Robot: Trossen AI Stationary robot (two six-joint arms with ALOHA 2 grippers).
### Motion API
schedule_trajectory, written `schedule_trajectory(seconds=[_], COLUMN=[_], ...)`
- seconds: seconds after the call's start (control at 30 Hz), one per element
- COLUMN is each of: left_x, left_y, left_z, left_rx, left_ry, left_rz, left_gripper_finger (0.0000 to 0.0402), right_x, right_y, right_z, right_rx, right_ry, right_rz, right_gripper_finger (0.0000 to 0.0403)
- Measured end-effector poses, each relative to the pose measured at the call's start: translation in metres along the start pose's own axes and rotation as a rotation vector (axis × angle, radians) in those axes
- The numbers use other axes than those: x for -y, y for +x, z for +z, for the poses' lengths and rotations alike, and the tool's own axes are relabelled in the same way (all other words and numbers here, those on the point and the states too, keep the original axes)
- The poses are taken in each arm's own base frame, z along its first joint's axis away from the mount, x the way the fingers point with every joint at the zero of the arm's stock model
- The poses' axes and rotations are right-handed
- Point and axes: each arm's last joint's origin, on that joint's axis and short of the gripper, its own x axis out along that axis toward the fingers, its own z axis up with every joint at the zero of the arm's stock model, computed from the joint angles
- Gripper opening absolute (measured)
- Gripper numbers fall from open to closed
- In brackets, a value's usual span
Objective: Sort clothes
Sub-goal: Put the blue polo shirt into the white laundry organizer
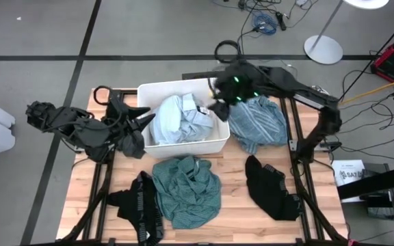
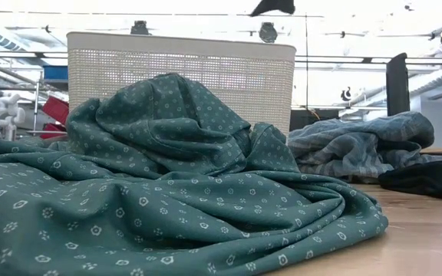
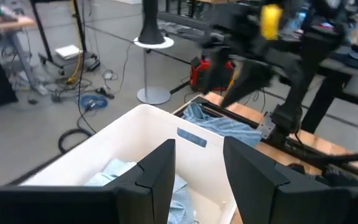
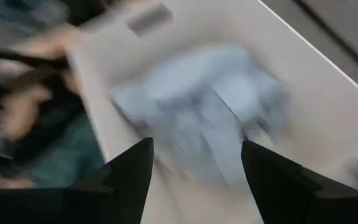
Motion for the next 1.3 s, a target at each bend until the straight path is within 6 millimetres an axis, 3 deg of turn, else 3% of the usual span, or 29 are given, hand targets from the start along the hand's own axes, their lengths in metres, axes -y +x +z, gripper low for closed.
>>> schedule_trajectory(seconds=[0.2, 0.4, 0.57, 0.67, 0.77, 0.93, 1.13, 1.3], left_x=[0.005, 0.012, 0.022, 0.033, 0.043, 0.054, 0.068, 0.075], left_y=[0.012, 0.026, 0.037, 0.043, 0.046, 0.054, 0.059, 0.056], left_z=[-0.003, -0.009, -0.019, -0.026, -0.033, -0.042, -0.05, -0.067], left_rx=[0.027, -0.011, -0.101, -0.2, -0.302, -0.394, -0.352, -0.294], left_ry=[-0.005, 0.027, 0.132, 0.252, 0.236, 0.176, 0.108, 0.052], left_rz=[0.104, 0.123, 0.058, -0.087, -0.25, -0.326, -0.265, -0.213], left_gripper_finger=[0.0145, 0.0145, 0.0145, 0.0145, 0.0145, 0.0145, 0.0145, 0.0145], right_x=[-0.037, -0.07, -0.091, -0.108, -0.119, -0.105, -0.073, -0.027], right_y=[-0.049, -0.067, -0.047, -0.022, -0.001, 0.007, -0.039, -0.052], right_z=[-0.042, -0.088, -0.133, -0.157, -0.174, -0.193, -0.2, -0.218], right_rx=[-0.038, -0.035, -0.087, -0.102, -0.099, -0.155, -0.015, 0.0], right_ry=[0.085, 0.138, 0.135, 0.101, 0.051, 0.087, 0.105, 0.187], right_rz=[-0.166, -0.176, -0.148, -0.031, 0.054, -0.107, -0.306, -0.384], right_gripper_finger=[0.0231, 0.0231, 0.0231, 0.0231, 0.0231, 0.0231, 0.0231, 0.0231])
